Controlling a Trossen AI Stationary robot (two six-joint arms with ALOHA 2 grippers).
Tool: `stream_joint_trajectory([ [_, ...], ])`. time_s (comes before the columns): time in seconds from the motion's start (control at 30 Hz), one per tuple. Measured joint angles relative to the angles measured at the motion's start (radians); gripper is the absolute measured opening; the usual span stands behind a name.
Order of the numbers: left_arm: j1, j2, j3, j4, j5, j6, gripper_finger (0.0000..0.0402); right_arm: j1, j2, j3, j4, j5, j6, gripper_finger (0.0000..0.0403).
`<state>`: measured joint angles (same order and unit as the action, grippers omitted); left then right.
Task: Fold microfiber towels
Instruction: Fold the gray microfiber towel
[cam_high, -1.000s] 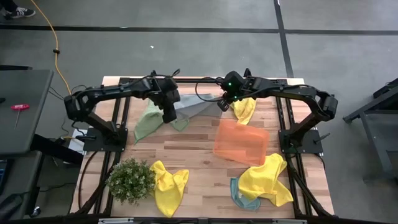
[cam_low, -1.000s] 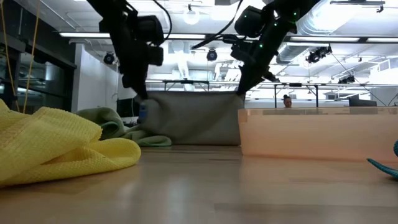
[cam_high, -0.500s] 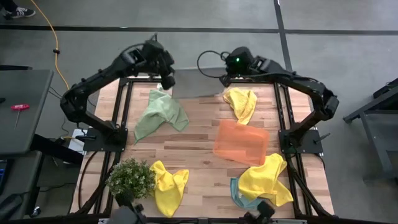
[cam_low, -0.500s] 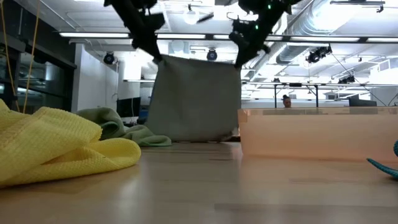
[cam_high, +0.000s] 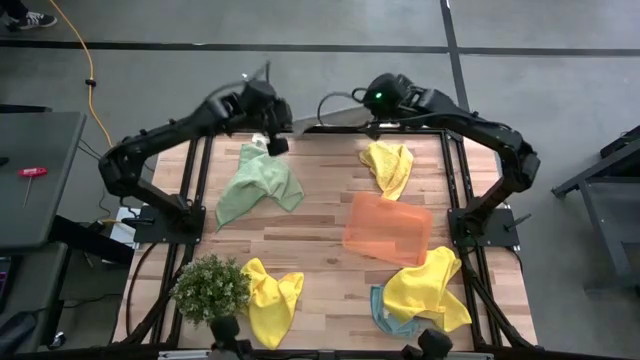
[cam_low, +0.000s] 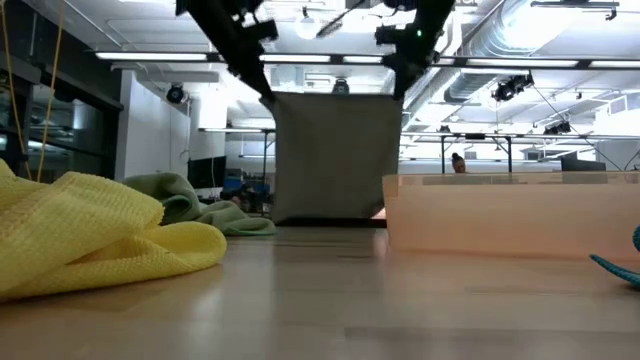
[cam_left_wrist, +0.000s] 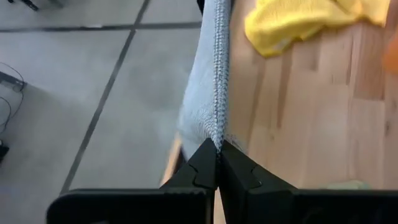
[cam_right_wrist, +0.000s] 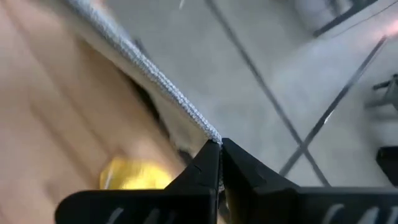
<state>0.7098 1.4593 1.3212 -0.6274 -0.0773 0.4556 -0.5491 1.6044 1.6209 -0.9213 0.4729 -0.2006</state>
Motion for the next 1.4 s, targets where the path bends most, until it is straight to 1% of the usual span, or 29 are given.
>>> stream_joint_trajectory([
  [0.1,-0.046,0.0,-0.104,0.044,-0.019,-0.049,0.0,0.018,0.035,0.0,-0.055,-0.006,0.033,0.0],
  [0.17,-0.083,0.0,-0.161,0.063,-0.023,-0.098,0.0,0.034,0.059,0.0,-0.095,-0.031,0.058,0.0],
  [0.3,-0.156,0.0,-0.221,0.042,-0.027,-0.171,0.0,0.081,0.109,0.0,-0.17,-0.07,0.097,0.0],
  [0.4,-0.212,-0.003,-0.243,0.027,-0.03,-0.201,0.0,0.112,0.148,0.0,-0.228,-0.136,0.151,0.0],
  [0.57,-0.293,-0.003,-0.246,-0.049,-0.029,-0.236,0.0,0.164,0.201,-0.001,-0.254,-0.184,0.202,0.0],
  [0.63,-0.322,-0.003,-0.246,-0.091,-0.029,-0.246,0.0,0.176,0.211,-0.001,-0.256,-0.237,0.225,0.0],
  [0.77,-0.366,-0.003,-0.246,-0.17,0.001,-0.34,0.0,0.186,0.214,-0.001,-0.299,-0.382,0.296,0.0],
  [0.83,-0.383,-0.003,-0.245,-0.182,0.024,-0.374,0.0,0.191,0.212,-0.021,-0.298,-0.419,0.321,0.0],
  [0.9,-0.395,-0.003,-0.245,-0.168,0.024,-0.393,0.0,0.195,0.207,-0.06,-0.291,-0.431,0.337,0.0],
  [1.03,-0.389,-0.003,-0.245,-0.095,-0.034,-0.402,0.0,0.187,0.204,-0.144,-0.246,-0.429,0.382,0.0],
  [1.17,-0.333,-0.003,-0.245,-0.064,-0.055,-0.401,0.0,0.177,0.204,-0.183,-0.182,-0.423,0.412,0.0],
  [1.3,-0.247,-0.003,-0.245,-0.087,0.007,-0.371,0.0,0.16,0.197,-0.183,-0.138,-0.422,0.424,0.0],
  [1.4,-0.184,-0.003,-0.245,-0.116,0.046,-0.347,0.0,0.135,0.168,-0.181,-0.109,-0.422,0.435,0.0],
])
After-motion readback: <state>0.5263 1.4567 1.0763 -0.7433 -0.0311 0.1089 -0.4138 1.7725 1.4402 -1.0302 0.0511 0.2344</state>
